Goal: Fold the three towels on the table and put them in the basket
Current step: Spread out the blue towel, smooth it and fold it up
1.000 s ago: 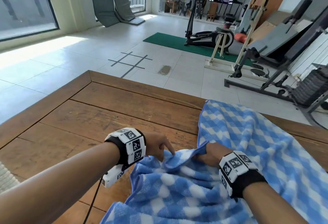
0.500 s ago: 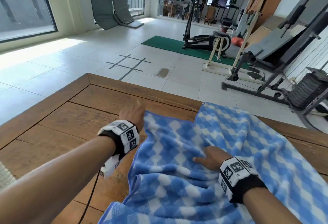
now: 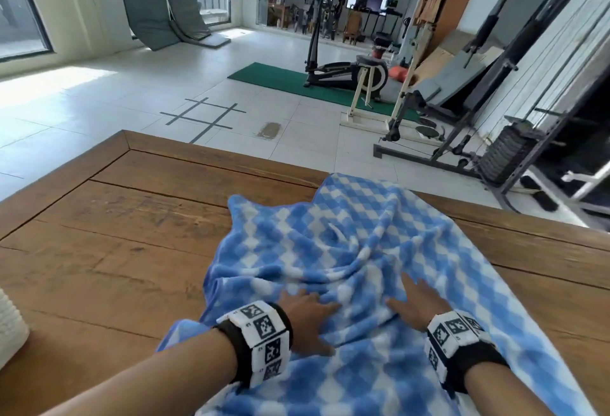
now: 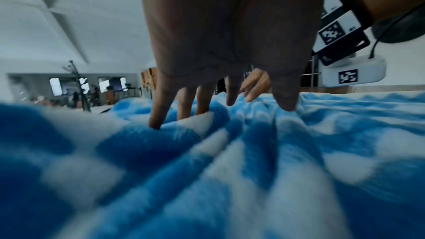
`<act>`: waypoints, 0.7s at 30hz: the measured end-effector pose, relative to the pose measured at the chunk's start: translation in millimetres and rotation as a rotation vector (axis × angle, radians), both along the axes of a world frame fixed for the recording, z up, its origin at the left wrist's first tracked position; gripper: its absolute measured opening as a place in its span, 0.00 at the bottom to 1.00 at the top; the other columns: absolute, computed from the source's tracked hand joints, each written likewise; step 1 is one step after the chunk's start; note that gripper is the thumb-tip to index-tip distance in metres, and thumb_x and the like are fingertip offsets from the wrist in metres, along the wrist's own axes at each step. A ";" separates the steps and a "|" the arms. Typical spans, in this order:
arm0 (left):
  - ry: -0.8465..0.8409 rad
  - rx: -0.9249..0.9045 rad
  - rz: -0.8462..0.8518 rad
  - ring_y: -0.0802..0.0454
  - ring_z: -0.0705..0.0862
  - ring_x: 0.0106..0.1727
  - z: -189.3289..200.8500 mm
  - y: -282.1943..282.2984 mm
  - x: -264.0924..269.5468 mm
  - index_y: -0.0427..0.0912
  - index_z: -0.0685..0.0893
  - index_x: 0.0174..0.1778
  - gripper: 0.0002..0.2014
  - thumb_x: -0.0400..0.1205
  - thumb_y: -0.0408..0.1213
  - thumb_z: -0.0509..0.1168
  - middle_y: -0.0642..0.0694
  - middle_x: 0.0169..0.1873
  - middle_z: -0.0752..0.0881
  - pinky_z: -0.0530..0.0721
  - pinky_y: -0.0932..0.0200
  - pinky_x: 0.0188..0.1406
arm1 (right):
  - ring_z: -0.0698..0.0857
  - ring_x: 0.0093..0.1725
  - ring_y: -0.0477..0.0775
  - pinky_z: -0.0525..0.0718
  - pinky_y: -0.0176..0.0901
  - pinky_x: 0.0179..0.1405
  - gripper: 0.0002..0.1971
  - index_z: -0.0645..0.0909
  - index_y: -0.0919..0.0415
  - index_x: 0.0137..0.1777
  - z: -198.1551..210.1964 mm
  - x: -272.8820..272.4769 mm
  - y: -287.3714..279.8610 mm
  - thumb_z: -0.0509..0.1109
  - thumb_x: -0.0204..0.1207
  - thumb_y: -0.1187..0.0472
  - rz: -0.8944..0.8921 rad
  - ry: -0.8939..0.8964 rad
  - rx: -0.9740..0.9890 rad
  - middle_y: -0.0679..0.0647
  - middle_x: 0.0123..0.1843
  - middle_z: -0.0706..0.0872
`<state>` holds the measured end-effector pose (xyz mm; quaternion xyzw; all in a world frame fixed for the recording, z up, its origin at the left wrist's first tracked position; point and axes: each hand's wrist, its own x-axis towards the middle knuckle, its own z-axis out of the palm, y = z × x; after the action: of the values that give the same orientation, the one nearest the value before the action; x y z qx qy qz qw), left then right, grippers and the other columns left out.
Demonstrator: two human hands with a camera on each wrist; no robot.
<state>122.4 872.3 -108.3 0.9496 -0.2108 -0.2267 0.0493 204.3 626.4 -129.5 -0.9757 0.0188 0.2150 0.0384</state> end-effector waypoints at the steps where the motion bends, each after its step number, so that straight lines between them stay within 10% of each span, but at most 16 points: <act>1: 0.055 0.052 0.030 0.34 0.60 0.79 -8.9 -6.6 -9.2 0.57 0.56 0.81 0.44 0.72 0.64 0.66 0.36 0.79 0.61 0.61 0.30 0.73 | 0.65 0.79 0.63 0.66 0.56 0.77 0.42 0.48 0.52 0.84 -4.3 -11.5 -17.3 0.59 0.77 0.34 -0.031 0.050 -0.010 0.61 0.83 0.59; 5: 0.102 0.204 0.156 0.36 0.41 0.83 -22.7 -17.4 -22.7 0.60 0.44 0.83 0.52 0.70 0.63 0.71 0.36 0.83 0.42 0.48 0.22 0.73 | 0.63 0.80 0.63 0.67 0.55 0.76 0.38 0.49 0.49 0.84 -12.3 -58.4 -55.1 0.56 0.80 0.35 0.039 0.088 -0.081 0.58 0.85 0.53; 11: -0.054 0.426 0.249 0.40 0.75 0.72 12.2 -66.1 -57.2 0.50 0.70 0.74 0.33 0.74 0.55 0.70 0.46 0.72 0.75 0.67 0.33 0.72 | 0.82 0.57 0.55 0.76 0.44 0.52 0.19 0.81 0.57 0.63 9.3 -119.8 -64.1 0.63 0.81 0.45 0.316 0.045 0.240 0.56 0.54 0.84; 14: -0.166 0.360 0.260 0.39 0.73 0.71 13.8 -93.0 -70.7 0.49 0.72 0.71 0.29 0.75 0.54 0.67 0.43 0.71 0.74 0.67 0.39 0.72 | 0.79 0.40 0.51 0.79 0.49 0.47 0.13 0.83 0.60 0.39 17.4 -136.5 -82.9 0.65 0.81 0.54 0.325 -0.014 0.495 0.54 0.35 0.80; 21: 0.083 0.147 0.217 0.35 0.55 0.82 -9.6 -133.7 -86.2 0.59 0.55 0.82 0.38 0.78 0.60 0.64 0.37 0.82 0.53 0.56 0.41 0.79 | 0.71 0.75 0.61 0.70 0.49 0.73 0.26 0.68 0.58 0.77 -6.4 -99.9 -164.8 0.56 0.80 0.51 0.032 -0.234 0.215 0.62 0.75 0.72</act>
<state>36.2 738.6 -117.9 0.9577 -0.0873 -0.2738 0.0127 104.3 461.6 -135.8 -0.9845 -0.0244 0.1011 0.1410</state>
